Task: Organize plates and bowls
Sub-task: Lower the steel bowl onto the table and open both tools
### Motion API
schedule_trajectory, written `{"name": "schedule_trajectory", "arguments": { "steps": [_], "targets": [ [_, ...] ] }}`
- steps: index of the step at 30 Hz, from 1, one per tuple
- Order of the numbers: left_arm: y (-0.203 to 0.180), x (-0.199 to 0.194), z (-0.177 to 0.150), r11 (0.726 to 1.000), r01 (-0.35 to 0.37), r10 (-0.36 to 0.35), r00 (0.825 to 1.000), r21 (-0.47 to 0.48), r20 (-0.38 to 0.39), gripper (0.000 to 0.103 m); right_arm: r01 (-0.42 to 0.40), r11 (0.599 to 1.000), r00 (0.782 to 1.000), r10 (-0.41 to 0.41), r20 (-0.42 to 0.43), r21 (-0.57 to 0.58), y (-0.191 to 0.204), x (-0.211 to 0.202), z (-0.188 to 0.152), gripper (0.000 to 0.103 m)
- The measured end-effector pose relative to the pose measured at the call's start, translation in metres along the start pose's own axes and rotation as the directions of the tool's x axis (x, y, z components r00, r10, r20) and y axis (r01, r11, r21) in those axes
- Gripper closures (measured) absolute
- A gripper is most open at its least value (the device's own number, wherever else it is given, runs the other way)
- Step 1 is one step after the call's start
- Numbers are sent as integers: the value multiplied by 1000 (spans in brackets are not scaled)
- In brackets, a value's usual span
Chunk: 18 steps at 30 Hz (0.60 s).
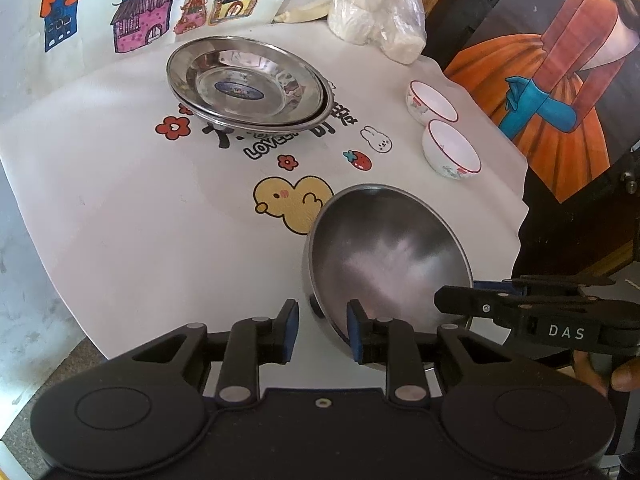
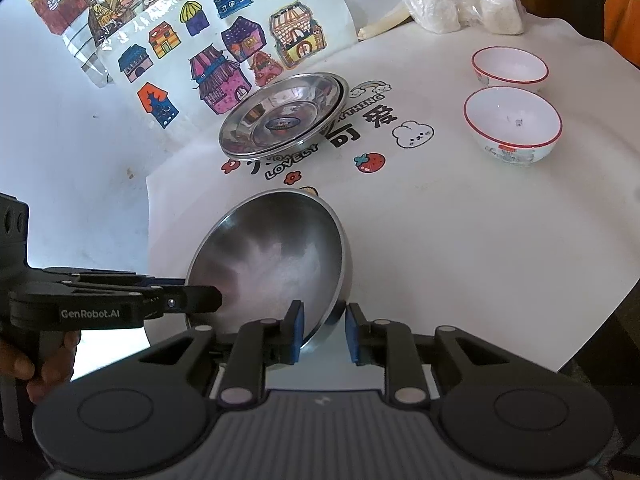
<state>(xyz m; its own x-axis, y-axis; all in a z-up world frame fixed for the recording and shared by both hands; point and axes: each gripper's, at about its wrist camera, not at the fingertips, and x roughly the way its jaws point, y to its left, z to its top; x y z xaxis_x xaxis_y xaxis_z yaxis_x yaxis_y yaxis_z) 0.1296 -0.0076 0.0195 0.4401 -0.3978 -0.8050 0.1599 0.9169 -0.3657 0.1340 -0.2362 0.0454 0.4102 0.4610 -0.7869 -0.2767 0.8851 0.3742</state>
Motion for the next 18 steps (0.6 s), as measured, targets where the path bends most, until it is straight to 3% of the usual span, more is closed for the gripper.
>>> {"name": "schedule_trajectory", "arguments": {
  "steps": [9, 14, 18],
  "targets": [
    [4, -4, -1, 1000, -3, 4, 1000, -18, 12, 70, 35, 999, 999, -34, 28, -4, -4, -4, 0, 69],
    [8, -10, 2, 999, -15, 16, 999, -34, 37, 55, 50, 999, 998, -50, 35, -4, -6, -5, 0, 61],
    [11, -16, 4, 998, -23, 26, 999, -50, 48, 53, 59, 998, 997, -60, 47, 6, -9, -6, 1, 50]
  ]
}}
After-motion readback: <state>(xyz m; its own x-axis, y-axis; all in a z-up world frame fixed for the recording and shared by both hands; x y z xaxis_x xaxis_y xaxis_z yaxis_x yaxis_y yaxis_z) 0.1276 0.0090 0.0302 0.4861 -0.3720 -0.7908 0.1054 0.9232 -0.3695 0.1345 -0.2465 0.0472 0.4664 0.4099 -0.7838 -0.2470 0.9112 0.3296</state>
